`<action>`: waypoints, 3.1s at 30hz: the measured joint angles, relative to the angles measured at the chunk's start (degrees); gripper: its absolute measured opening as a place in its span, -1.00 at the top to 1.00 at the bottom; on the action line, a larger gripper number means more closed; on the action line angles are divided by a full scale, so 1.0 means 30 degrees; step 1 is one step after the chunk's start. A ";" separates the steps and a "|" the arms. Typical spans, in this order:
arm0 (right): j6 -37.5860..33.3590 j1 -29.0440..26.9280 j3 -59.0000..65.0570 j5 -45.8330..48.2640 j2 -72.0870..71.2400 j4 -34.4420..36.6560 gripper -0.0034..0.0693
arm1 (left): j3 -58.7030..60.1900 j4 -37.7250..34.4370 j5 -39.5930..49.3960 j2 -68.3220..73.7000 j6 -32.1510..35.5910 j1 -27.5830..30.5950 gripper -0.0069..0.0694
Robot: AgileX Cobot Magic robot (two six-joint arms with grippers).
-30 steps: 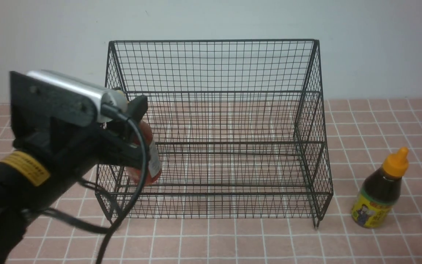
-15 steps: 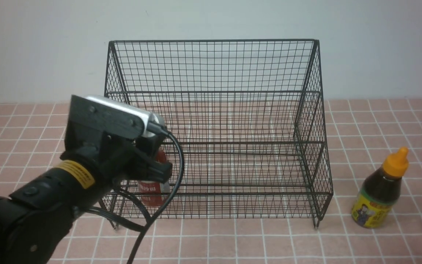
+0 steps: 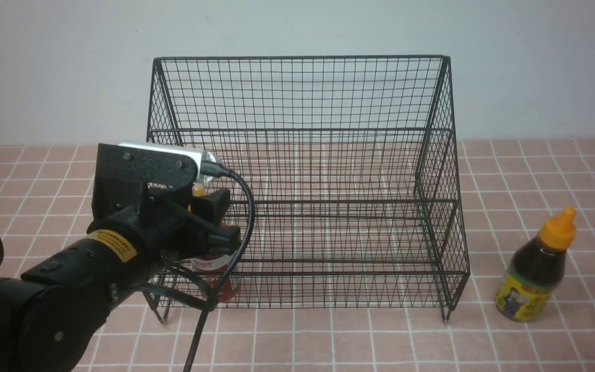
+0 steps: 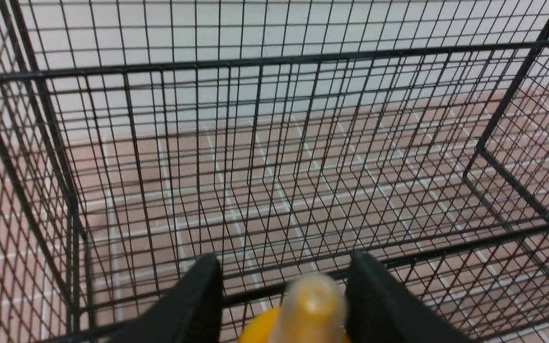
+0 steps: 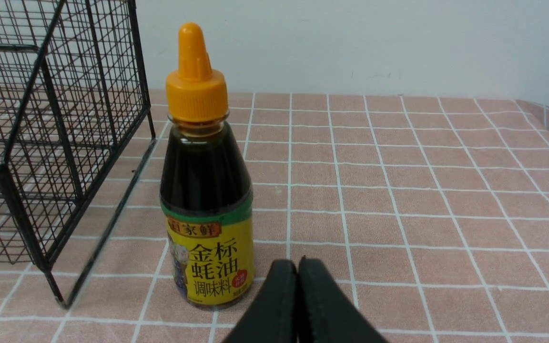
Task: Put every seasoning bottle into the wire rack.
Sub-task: Use the left arm to put the condiment bottle back on the shelf, then use the right arm to grab the condiment bottle closest to it
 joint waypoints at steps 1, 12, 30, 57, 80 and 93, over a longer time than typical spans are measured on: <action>0.0000 0.0000 0.0000 0.0000 0.0000 0.0000 0.94 | 0.0000 -0.0044 0.0064 0.0000 0.0000 0.0000 -0.18; 0.0000 0.0000 0.0000 0.0000 0.0000 0.0000 0.94 | 0.0000 -0.0110 0.0594 -0.2971 0.0163 0.0000 -0.43; 0.0000 0.0000 0.0000 0.0000 0.0000 0.0000 0.94 | 0.0000 0.0103 1.1096 -1.4767 0.2585 0.0000 0.84; 0.0125 0.0000 0.0197 -0.4482 0.0000 0.1710 0.94 | 0.1290 1.3090 2.1226 -2.1570 -1.1009 0.0000 0.84; 0.3175 0.0000 -0.0881 -1.2386 0.1365 0.4204 0.94 | 0.3044 1.2458 2.1367 -2.4401 -1.1856 0.0000 0.84; 0.6073 0.0534 -0.5389 -1.1226 1.3242 -0.2893 0.50 | 0.3044 1.1739 2.1367 -2.4401 -1.1856 0.0000 0.84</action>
